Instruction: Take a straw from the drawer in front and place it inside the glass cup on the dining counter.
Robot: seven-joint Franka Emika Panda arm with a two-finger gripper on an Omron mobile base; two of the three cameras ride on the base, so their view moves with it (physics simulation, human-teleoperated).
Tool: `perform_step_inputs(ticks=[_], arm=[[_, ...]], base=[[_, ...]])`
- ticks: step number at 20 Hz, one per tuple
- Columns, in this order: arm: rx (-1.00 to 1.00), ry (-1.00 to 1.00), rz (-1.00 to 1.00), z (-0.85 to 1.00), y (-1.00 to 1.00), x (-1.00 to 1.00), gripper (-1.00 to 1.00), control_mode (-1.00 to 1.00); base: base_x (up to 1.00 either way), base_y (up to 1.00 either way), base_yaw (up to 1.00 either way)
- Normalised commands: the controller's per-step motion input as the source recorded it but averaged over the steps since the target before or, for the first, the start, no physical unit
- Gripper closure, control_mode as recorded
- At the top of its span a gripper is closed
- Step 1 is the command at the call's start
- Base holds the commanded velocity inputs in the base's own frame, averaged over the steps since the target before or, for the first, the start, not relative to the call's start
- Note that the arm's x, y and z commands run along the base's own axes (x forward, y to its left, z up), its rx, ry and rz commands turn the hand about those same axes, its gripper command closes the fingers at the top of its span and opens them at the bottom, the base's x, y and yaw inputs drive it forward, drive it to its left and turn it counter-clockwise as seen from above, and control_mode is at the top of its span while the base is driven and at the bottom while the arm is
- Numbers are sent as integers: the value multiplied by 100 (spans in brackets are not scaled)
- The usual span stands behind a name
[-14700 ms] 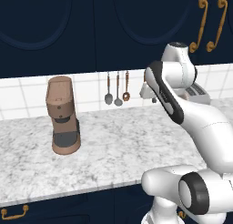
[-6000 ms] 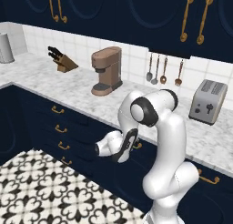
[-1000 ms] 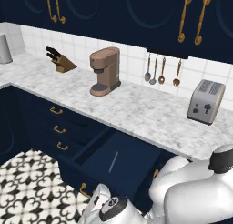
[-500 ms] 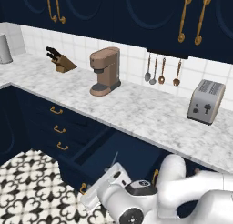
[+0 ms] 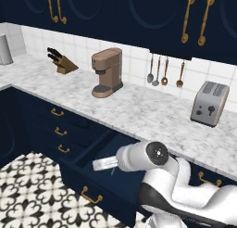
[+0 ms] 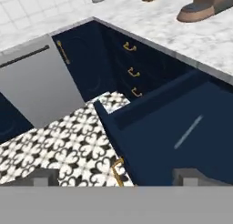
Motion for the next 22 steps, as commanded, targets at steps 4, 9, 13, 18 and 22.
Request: perform_step_inputs(ticks=[4, 9, 13, 18, 22], arm=[[30, 99, -39, 61, -11, 8, -100, -100], [9, 82, -31, 4, -1, 8, -100, -100], [-42, 27, -39, -8, 0, 3, -100, -100], [-46, 1, -23, -40, -3, 38, -100, -100], [-8, 12, -4, -56, -44, 23, -100, -100]], base=[[0, 0, 0], [0, 0, 0], [0, 0, 0], [0, 0, 0], [0, 0, 0]])
